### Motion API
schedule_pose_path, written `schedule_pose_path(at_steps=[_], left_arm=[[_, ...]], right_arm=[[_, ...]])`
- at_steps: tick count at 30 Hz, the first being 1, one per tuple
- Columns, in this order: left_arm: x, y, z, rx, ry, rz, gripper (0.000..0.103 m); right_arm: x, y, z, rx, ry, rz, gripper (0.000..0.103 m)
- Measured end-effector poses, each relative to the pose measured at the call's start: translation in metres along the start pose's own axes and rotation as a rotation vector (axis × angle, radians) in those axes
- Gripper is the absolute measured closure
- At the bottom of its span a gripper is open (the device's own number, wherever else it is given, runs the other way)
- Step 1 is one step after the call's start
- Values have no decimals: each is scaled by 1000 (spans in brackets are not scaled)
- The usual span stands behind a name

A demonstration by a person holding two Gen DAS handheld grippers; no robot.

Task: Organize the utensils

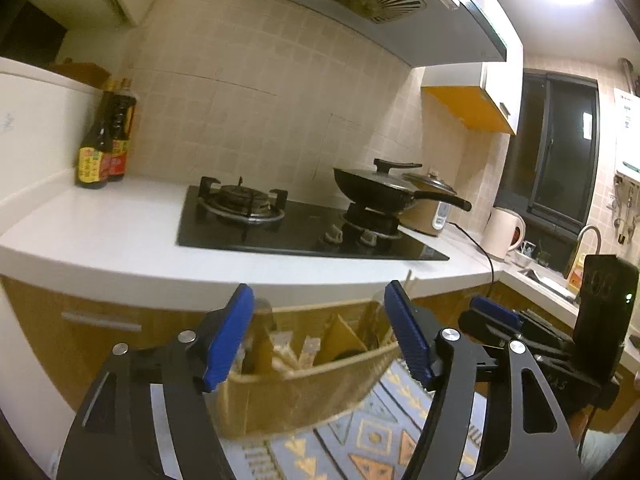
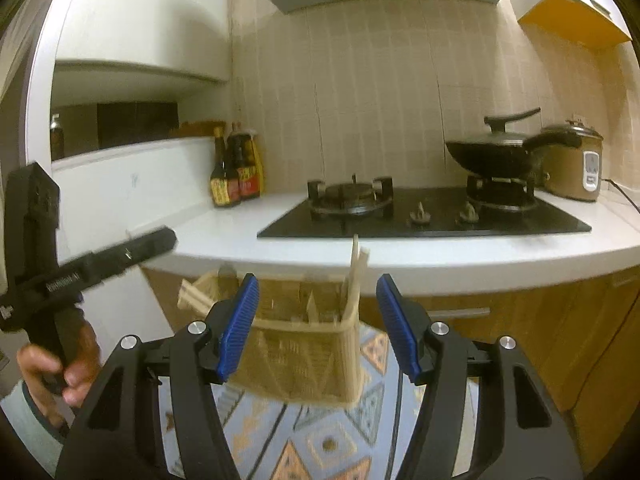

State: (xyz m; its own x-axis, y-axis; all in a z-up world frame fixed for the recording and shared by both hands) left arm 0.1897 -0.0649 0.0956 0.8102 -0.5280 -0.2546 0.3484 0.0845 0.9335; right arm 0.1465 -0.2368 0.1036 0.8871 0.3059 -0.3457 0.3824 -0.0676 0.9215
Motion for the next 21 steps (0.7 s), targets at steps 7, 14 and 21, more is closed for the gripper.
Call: schedule_pose_path(at_steps=[7, 14, 21], left_arm=[[-40, -22, 5, -26, 29, 16, 29], [-58, -53, 10, -30, 77, 6, 28], [-67, -76, 5, -11, 215, 56, 27]], right_arm=[[-11, -37, -13, 16, 4, -108, 45], [-20, -64, -22, 59, -13, -141, 40], [-30, -78, -16, 82, -85, -101, 32]])
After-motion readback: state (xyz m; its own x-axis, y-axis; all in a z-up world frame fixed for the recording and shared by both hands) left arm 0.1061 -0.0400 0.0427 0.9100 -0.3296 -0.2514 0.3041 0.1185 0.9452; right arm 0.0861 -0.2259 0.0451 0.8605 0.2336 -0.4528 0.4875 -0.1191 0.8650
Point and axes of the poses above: each gripper's, at about its wrist camera, not at the fingertips, and x roughly the way its jaws point, z to its right, y to its top, the point moved 8 cm from there along x, roughly the way its jaws point, and after that the axes turned 2 degrees about y, right-handed, at the moved point
